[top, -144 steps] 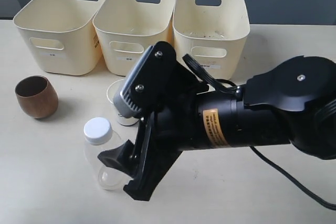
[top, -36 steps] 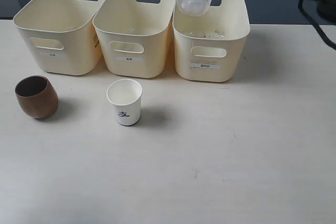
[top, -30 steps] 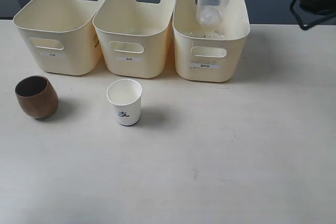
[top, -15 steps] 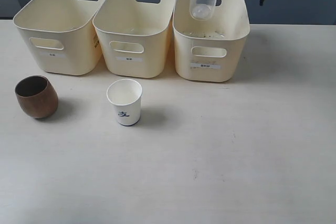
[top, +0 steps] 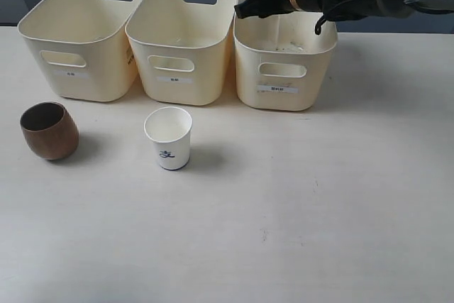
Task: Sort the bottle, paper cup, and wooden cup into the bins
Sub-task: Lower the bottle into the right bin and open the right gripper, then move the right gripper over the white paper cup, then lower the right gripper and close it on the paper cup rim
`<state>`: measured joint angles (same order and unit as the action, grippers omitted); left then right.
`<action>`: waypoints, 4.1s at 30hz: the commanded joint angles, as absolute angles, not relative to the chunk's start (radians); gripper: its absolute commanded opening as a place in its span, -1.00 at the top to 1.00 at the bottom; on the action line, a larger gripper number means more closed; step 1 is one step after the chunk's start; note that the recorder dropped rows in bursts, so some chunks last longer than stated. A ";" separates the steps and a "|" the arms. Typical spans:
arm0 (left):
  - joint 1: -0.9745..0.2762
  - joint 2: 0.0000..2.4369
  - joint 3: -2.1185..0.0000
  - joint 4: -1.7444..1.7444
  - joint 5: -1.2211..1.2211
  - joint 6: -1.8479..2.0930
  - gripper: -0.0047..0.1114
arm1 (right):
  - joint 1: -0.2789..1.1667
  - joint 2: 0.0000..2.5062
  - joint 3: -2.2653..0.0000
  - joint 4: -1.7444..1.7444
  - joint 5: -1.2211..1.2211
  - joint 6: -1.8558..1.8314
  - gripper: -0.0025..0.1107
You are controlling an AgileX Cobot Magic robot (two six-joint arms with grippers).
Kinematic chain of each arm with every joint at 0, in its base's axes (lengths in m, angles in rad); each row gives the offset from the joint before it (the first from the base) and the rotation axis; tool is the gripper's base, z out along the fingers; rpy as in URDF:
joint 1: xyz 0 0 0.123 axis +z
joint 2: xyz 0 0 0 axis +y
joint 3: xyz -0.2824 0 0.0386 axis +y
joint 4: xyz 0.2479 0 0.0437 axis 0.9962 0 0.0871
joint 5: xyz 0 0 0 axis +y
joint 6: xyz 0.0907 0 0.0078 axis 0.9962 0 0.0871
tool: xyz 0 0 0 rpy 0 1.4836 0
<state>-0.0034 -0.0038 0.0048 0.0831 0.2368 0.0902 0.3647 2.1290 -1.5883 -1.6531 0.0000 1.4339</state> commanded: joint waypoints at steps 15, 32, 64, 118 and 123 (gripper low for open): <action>-0.004 0.000 0.000 0.081 0.232 0.088 0.92 | 0.337 2.155 -1.586 -1.488 0.053 1.449 0.97; -0.004 0.000 0.000 0.081 0.232 0.088 0.92 | 0.334 2.178 -1.579 -1.488 0.046 1.442 0.97; -0.004 0.000 0.000 0.081 0.232 0.088 0.92 | 0.339 2.066 -1.579 -1.455 -0.046 1.442 -0.15; -0.004 0.000 0.000 0.081 0.232 0.088 0.92 | 0.768 1.901 -1.082 -1.744 -0.282 1.308 -0.01; -0.004 0.000 0.000 0.081 0.232 0.088 0.92 | 0.768 1.908 -1.082 -1.744 -0.262 1.308 -0.01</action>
